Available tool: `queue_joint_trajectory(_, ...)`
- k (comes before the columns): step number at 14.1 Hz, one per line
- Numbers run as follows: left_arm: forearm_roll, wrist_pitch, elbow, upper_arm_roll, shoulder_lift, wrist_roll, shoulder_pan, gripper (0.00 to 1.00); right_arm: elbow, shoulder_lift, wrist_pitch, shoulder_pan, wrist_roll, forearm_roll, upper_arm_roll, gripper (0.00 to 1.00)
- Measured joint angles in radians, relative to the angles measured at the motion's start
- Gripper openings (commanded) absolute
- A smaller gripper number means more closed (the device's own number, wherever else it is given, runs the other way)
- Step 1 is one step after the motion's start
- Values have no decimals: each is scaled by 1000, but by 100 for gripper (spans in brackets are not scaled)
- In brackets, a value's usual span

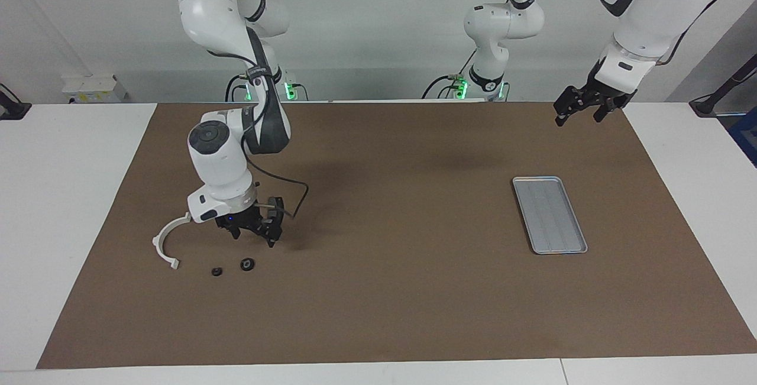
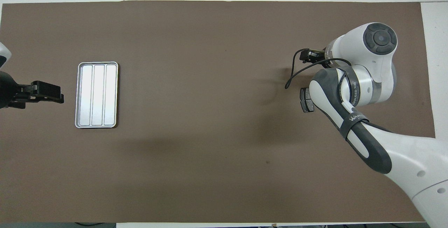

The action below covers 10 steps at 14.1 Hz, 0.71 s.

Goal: Pick bearing gear from pile to tray
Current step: 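Lower the right gripper and grasp the black bearing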

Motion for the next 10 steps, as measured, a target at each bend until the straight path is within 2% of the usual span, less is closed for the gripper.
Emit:
queue_joint_trajectory(4, 0, 0, 0, 0, 0, 0, 0, 100, 51, 92, 46, -9, 54, -1, -2, 100)
queue_joint_trajectory(10, 0, 0, 0, 0, 0, 0, 0, 100, 65, 115, 68, -33, 55, -1, -5, 98)
